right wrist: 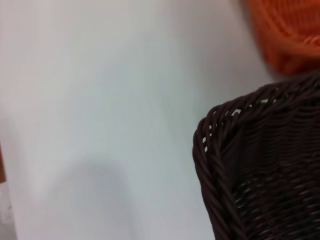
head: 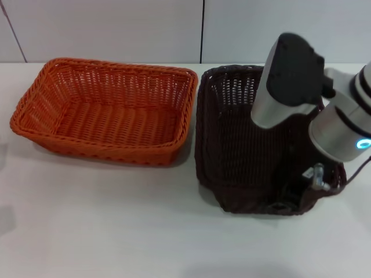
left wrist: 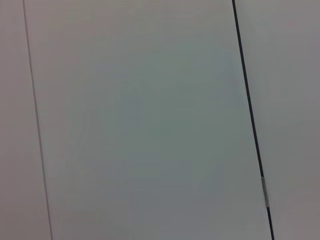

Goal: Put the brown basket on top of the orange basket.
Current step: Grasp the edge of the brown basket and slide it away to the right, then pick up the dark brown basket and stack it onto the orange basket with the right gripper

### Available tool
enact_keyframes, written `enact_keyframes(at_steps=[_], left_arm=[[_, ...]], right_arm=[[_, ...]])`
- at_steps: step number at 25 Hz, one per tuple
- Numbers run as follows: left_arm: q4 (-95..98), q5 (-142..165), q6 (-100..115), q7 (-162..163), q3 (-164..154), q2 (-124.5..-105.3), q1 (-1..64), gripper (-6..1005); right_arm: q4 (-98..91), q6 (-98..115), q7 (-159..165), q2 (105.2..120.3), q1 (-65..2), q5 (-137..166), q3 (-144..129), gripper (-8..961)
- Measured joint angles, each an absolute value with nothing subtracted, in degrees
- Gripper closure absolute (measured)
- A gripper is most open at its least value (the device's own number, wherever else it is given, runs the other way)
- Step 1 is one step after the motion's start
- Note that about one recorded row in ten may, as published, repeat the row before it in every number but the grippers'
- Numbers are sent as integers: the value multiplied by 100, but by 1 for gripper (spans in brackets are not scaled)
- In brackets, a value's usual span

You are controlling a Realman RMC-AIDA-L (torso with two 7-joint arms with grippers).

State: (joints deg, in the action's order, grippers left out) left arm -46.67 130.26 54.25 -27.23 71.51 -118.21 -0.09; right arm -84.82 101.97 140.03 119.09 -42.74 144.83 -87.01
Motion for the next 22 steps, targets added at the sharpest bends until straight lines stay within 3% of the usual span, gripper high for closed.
enact_keyframes(at_steps=[8, 22], left_arm=[[-4544, 13025, 5580, -2711, 7131, -11821, 43, 202], [-4323, 13025, 5660, -2705, 7156, -11816, 185, 202]], right_arm=[[-9246, 10231, 14389, 11902, -4285, 14781, -8678, 746], [-10076, 10410, 14902, 11899, -4645, 15441, -8789, 755]])
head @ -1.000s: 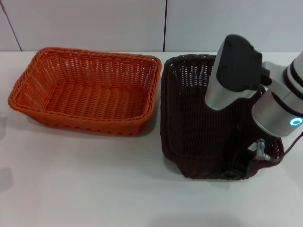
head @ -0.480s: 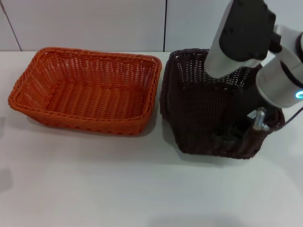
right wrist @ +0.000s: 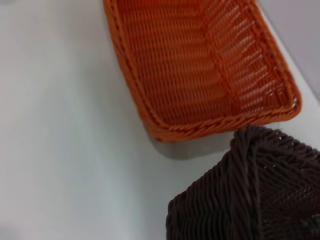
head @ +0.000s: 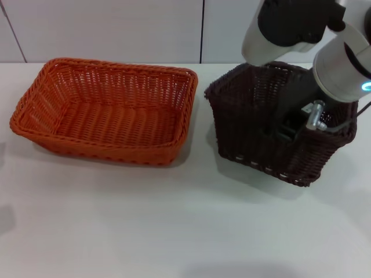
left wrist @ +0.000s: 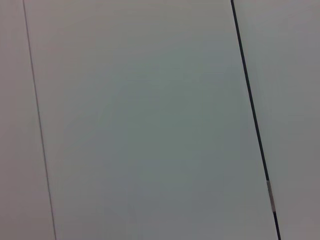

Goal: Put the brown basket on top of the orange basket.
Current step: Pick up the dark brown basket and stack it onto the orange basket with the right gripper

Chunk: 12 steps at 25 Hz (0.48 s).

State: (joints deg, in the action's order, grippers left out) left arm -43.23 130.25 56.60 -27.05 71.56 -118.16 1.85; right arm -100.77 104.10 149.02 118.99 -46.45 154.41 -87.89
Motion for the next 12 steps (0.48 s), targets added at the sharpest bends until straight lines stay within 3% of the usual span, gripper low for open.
enact_keyframes(at_steps=[12], left_arm=[[-4285, 13025, 5669, -2705, 7153, -11812, 196, 202]], right_arm=[[-10747, 10556, 15050, 11900, -4909, 16117, -8977, 748]])
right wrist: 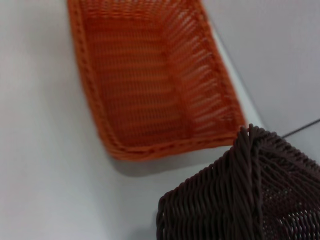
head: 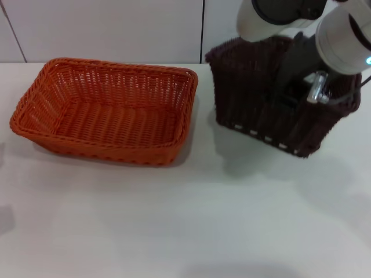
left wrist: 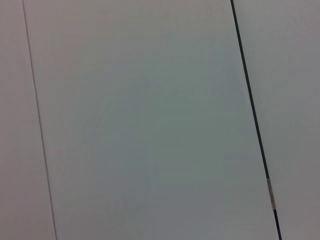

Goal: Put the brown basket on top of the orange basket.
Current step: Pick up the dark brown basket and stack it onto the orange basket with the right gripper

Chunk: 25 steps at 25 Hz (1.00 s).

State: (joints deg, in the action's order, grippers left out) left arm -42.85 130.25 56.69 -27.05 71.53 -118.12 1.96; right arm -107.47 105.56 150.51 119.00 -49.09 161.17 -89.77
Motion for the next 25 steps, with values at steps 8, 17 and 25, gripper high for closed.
enact_keyframes(at_steps=[8, 17, 25], left_arm=[[-4248, 13025, 5670, -2701, 7149, -11812, 213, 202], [-4208, 12990, 5669, -2691, 7126, -11828, 255, 202], [-4194, 12981, 5658, -2567, 7081, -11847, 251, 202]], right_arm=[[-10972, 10525, 14910, 11898, -5135, 16319, -9129, 743], [-11328, 9683, 13448, 11901, -4829, 16718, -10601, 737], [-11727, 8550, 11569, 11900, -3901, 16733, -11225, 732]])
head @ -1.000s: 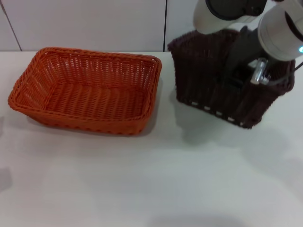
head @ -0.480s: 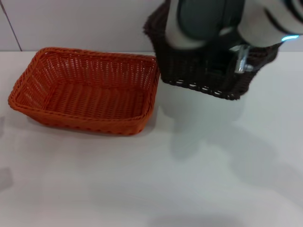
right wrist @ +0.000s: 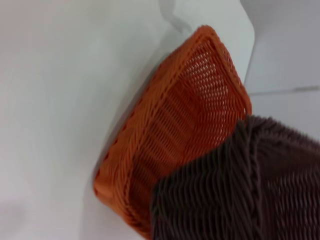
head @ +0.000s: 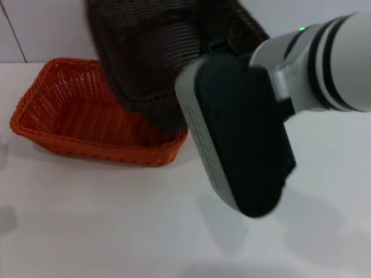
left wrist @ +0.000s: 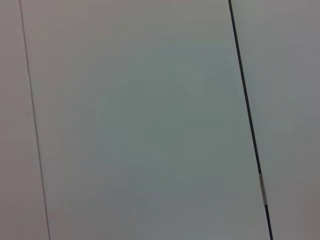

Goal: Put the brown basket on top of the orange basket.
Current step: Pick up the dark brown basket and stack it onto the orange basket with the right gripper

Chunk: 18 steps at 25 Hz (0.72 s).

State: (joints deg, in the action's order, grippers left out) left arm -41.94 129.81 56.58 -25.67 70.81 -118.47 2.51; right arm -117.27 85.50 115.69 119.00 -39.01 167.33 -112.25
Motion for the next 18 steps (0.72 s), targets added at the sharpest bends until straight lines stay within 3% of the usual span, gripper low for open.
enact_keyframes(at_steps=[5, 12, 18], left_arm=[[-4179, 12981, 5636, -2487, 7039, -11848, 251, 202], [-4179, 12982, 5620, -2480, 6965, -11851, 266, 202], [-4181, 12974, 5616, -2478, 6924, -11856, 275, 202]], right_arm=[[-11755, 7508, 9835, 11912, -3027, 16728, -11355, 729], [-11552, 6591, 8631, 11908, -2480, 16698, -11375, 725], [-11217, 6036, 8341, 11885, -2459, 16710, -11295, 721]])
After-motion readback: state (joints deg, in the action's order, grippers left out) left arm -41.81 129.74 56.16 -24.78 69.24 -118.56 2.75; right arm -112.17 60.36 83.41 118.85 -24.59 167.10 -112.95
